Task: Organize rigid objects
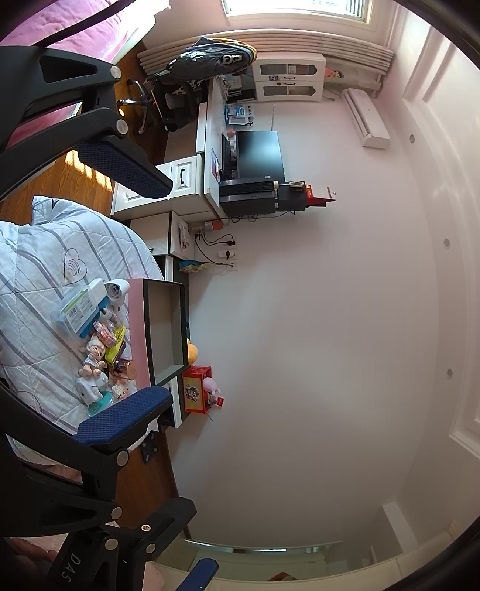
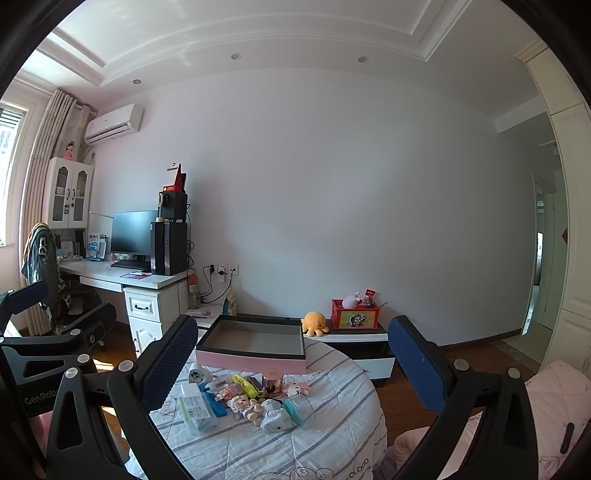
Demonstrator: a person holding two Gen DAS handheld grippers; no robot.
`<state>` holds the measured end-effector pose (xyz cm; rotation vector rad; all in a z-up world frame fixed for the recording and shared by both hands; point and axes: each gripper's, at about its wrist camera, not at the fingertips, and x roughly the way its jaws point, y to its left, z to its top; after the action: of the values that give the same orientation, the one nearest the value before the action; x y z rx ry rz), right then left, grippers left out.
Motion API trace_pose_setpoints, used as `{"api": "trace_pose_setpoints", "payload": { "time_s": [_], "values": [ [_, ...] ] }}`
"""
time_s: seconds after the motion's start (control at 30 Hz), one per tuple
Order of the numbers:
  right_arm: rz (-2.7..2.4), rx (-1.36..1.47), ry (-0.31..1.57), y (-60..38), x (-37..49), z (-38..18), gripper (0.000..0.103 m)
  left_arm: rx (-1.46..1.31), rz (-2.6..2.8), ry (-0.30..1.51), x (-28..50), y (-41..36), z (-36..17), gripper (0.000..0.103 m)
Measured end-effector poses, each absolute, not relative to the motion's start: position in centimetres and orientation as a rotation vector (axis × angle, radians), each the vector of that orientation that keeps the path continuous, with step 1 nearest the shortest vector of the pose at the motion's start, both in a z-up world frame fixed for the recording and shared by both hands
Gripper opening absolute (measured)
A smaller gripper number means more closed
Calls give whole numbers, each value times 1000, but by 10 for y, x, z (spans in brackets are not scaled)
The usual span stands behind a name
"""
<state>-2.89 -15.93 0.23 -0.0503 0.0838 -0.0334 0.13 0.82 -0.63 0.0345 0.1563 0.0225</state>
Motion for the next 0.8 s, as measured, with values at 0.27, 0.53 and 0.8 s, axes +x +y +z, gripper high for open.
{"api": "trace_pose_setpoints", "payload": {
  "time_s": [0.27,0.53,0.8],
  "values": [
    [-33,-53,88,-159,-29,2,103,36,19,156,1,8,-7,103],
    [-34,-54,89,-160,-28,2,103,36,20,156,1,7,-7,103],
    [-39,-52,92,-161,-25,2,103,40,17,158,1,6,-7,103]
  ]
}}
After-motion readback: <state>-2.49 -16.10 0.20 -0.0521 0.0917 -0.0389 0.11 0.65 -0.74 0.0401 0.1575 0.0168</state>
